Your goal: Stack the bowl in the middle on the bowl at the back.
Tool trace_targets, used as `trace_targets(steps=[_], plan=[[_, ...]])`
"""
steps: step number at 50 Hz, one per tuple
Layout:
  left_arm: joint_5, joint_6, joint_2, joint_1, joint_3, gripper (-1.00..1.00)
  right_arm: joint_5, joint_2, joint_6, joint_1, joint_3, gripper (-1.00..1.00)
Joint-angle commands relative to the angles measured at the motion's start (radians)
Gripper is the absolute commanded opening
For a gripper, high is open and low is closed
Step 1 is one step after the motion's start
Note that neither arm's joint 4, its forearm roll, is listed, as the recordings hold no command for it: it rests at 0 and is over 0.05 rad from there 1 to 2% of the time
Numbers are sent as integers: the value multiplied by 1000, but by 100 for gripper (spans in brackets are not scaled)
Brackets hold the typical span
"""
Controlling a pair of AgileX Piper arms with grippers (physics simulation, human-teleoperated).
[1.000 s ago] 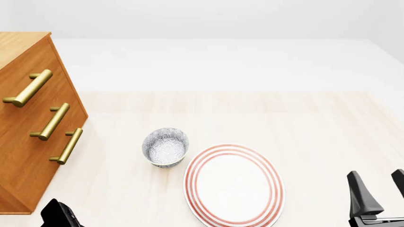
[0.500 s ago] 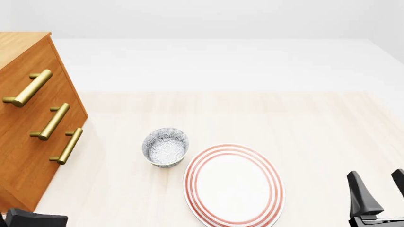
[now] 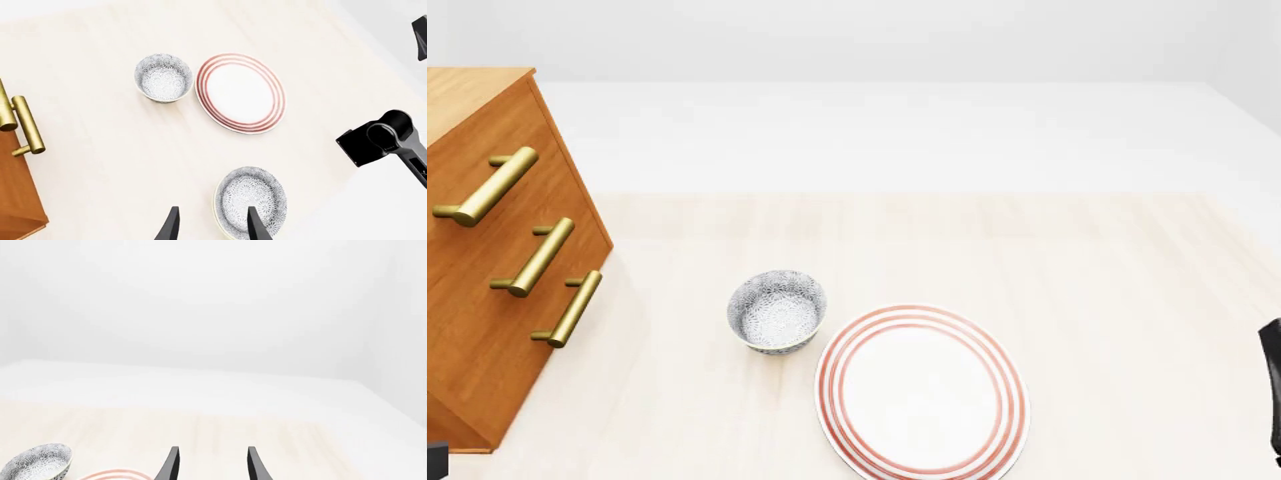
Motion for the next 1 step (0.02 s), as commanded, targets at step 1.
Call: trace_targets(steps=[1], plan=[[17,-5,-56,46,-2,100,187,0,1,-7,-198,100]])
